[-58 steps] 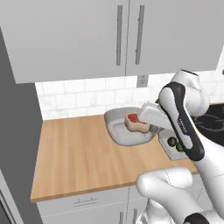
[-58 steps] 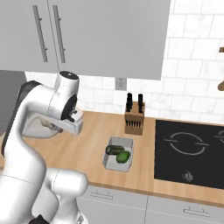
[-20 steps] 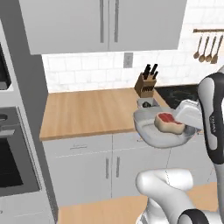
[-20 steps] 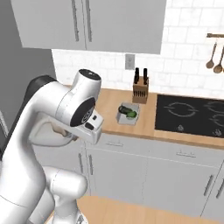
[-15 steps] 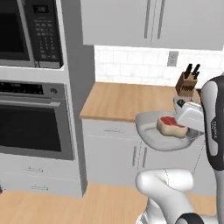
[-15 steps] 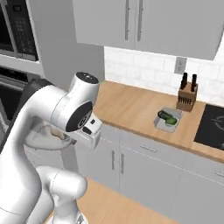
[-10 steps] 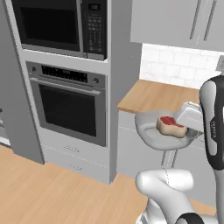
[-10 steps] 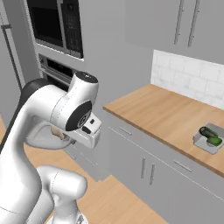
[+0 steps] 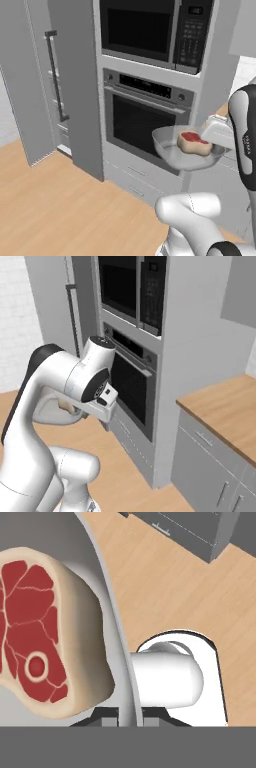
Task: Take the meat container that has the steak and place it on the second highest rack of the freezer. Then take the vegetable container that has the cucumber and avocado and place it on the highest rack of the freezer.
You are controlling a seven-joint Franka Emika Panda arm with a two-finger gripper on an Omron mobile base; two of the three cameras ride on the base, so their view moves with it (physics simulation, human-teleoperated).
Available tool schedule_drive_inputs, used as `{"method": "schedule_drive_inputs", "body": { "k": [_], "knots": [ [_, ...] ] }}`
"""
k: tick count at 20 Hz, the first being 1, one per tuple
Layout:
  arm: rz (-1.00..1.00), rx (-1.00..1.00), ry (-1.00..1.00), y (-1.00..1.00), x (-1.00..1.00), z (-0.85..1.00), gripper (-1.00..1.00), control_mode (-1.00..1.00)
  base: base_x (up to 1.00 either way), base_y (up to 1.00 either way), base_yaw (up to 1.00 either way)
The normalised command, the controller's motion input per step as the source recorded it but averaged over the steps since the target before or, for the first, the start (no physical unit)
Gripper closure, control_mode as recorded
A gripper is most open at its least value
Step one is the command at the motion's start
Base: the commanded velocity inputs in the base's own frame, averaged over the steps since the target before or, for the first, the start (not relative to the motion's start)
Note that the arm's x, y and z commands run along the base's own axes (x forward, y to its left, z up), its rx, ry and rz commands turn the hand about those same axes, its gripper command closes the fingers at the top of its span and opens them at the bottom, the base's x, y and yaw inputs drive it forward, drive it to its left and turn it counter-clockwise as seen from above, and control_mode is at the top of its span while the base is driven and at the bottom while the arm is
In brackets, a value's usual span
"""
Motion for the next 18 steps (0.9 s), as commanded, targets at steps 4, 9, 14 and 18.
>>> {"method": "schedule_drive_inputs", "body": {
  "k": [4, 9, 14, 18],
  "knots": [
    [0.00, 0.00, 0.00, 0.00, 0.00, 0.00, 1.00, 1.00, 1.00, 1.00, 0.13],
    [0.00, 0.00, 0.00, 0.00, 0.00, 0.00, 1.00, 1.00, 1.00, 0.94, 0.06],
    [0.00, 0.00, 0.00, 0.00, 0.00, 0.00, 1.00, 1.00, 1.00, 0.98, 0.00],
    [0.00, 0.00, 0.00, 0.00, 0.00, 0.00, 1.00, 1.00, 1.00, 1.00, -0.07]
  ]
}}
